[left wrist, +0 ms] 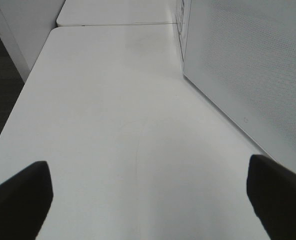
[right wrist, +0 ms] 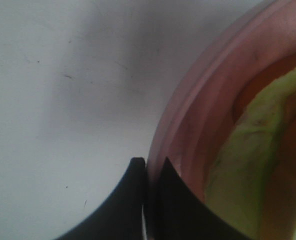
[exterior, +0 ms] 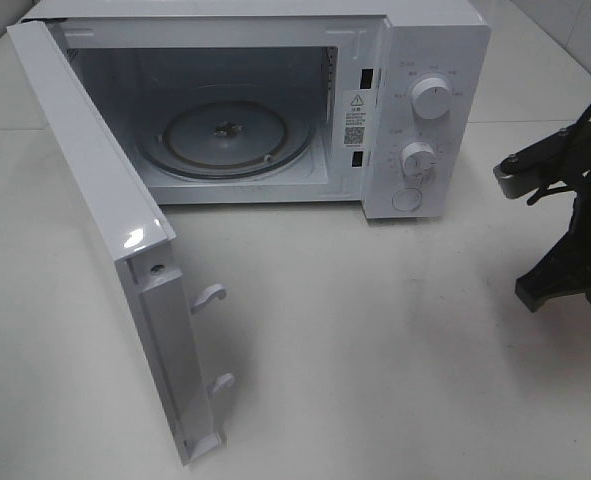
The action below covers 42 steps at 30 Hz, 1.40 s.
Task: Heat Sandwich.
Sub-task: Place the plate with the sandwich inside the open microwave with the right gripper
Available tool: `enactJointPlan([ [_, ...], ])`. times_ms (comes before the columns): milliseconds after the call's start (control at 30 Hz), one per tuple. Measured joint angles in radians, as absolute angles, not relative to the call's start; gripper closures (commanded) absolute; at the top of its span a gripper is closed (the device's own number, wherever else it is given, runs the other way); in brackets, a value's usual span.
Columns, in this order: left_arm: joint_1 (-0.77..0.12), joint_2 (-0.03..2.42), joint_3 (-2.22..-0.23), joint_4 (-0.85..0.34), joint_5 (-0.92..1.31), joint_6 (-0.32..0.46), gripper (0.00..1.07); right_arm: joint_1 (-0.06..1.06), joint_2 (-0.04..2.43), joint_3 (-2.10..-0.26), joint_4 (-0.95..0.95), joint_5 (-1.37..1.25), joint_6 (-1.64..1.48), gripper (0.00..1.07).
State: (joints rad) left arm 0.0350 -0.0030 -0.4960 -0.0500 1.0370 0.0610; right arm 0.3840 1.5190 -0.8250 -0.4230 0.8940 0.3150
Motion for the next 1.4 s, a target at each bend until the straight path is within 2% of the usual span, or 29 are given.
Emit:
enactJointPlan([
  [1400, 0.035, -0.003, -0.496, -0.050, 1.037, 0.061, 0.07, 0.898, 1.414, -0.825, -0.412, 1.034, 0.289, 1.06],
])
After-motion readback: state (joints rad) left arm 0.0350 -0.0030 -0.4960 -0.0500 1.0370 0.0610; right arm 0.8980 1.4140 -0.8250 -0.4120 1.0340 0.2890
